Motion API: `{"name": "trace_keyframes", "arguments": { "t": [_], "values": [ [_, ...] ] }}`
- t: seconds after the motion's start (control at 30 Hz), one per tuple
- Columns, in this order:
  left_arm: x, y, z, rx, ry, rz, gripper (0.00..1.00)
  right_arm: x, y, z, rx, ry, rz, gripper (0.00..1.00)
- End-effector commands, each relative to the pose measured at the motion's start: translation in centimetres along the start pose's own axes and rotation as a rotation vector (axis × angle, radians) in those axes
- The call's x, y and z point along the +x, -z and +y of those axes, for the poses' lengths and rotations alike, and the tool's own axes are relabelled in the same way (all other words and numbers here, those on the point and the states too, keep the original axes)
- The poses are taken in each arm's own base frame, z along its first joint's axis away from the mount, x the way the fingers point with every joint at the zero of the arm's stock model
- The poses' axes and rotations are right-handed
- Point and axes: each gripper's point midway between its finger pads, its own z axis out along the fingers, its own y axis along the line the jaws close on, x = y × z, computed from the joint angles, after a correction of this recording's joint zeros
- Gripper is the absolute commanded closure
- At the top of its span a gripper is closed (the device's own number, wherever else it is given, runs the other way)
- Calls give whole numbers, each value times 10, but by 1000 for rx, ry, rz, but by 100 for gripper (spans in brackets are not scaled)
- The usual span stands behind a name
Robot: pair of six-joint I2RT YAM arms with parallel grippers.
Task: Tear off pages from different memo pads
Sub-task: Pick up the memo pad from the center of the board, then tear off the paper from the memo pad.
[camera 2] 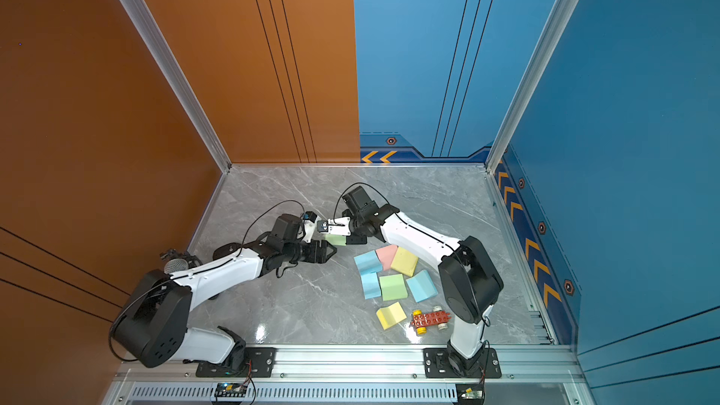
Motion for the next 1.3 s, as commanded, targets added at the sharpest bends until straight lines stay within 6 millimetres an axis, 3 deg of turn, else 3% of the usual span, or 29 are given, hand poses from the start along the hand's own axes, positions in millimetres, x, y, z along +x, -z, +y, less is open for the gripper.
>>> {"name": "trace_keyframes", "arguments": {
  "t": [0.0, 0.23, 0.47, 0.73, 0.87, 0.97, 1.27],
  "values": [
    [-20, 18, -24, 33, -81, -99, 19, -2, 13, 13, -6, -150, -57, 100],
    [-29, 46, -36, 37, -131, -196, 15, -1, 45, 27, 23, -177, -120, 100],
    [-7, 37, -60, 103, -202, -131, 15, -11, 76, 42, 29, -138, -224, 100],
    [-13, 46, -70, 97, -220, -178, 15, -17, 85, 50, -6, -150, -264, 100],
    [-10, 45, -62, 66, -217, -179, 21, -22, 89, 54, -31, -170, -290, 100],
    [-8, 44, -59, 56, -212, -177, 33, -13, 92, 42, -13, -218, -284, 100],
    [-8, 45, -56, 40, -211, -190, 52, -12, 96, 39, -26, -257, -303, 100]
  ]
}}
